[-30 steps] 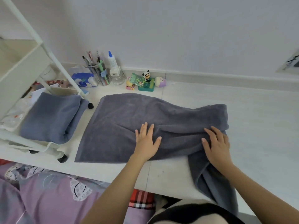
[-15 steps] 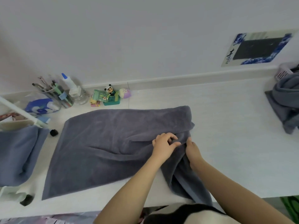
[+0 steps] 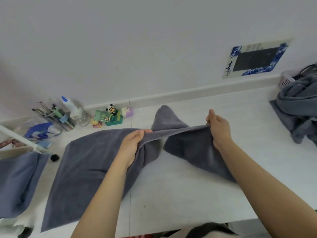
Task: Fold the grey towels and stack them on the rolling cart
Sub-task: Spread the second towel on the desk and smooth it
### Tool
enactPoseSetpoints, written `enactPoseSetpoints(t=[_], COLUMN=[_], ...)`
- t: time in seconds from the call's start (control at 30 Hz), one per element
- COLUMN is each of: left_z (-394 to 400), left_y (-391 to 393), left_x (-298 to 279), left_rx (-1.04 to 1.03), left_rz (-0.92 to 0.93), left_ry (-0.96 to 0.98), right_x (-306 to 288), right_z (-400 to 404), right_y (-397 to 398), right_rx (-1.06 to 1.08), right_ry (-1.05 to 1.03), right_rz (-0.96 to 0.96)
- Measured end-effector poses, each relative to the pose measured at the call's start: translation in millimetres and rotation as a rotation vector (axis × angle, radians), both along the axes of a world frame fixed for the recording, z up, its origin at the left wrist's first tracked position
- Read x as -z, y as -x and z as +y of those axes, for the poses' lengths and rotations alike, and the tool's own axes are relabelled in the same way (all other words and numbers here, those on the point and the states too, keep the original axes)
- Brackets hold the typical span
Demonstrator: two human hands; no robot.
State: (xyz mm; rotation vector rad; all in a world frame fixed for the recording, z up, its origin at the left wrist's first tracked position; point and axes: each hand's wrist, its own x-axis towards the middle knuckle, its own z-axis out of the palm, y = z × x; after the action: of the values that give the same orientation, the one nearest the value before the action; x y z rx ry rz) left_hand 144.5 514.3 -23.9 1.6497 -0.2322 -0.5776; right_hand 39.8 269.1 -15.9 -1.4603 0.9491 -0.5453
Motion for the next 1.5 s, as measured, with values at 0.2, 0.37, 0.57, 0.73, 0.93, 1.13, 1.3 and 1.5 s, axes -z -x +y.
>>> enactPoseSetpoints(t=[0.2, 0.37, 0.57, 0.73, 0.93, 1.13, 1.3, 1.5], left_z=[21.9, 17.4, -16.8, -62.2, -132.5, -191.6, -226.4, -260.3], left_y=[-7.3, 5.2, 11.2, 9.8, 11.5, 24.0, 27.0, 29.5], left_x=[-20.7, 10.5, 31.7, 37.9, 54.6, 56.2, 70.0, 55.2], left_rx=[0.271, 0.516, 0.472, 0.478, 0.455, 0.520, 0.612, 0.802], left_rz=[-0.160, -0.109, -0.133, -0.232, -0.390, -0.322, -0.209, -0.157], left_ry=[-0.386, -0.729, -0.717, -0.676, -0.621, -0.583, -0.618, -0.633], right_x=[-23.0, 22.8, 70.9, 93.3, 103.9, 116.6, 124.9, 71.4], right_z=[8.7, 20.5, 8.5, -24.5, -56.6, -97.5, -125.8, -156.6], right_y=[6.3, 29.1, 30.3, 40.0, 46.2, 35.0, 41.7, 58.8], right_rx=[-0.760, -1.044, -0.521, -0.437, -0.342, -0.489, -0.603, -0.669], right_ry=[0.078, 0.101, 0.598, 0.620, 0.511, 0.739, 0.642, 0.354], right_rz=[0.203, 0.729, 0.627, 0.722, 0.763, 0.920, 0.817, 0.398])
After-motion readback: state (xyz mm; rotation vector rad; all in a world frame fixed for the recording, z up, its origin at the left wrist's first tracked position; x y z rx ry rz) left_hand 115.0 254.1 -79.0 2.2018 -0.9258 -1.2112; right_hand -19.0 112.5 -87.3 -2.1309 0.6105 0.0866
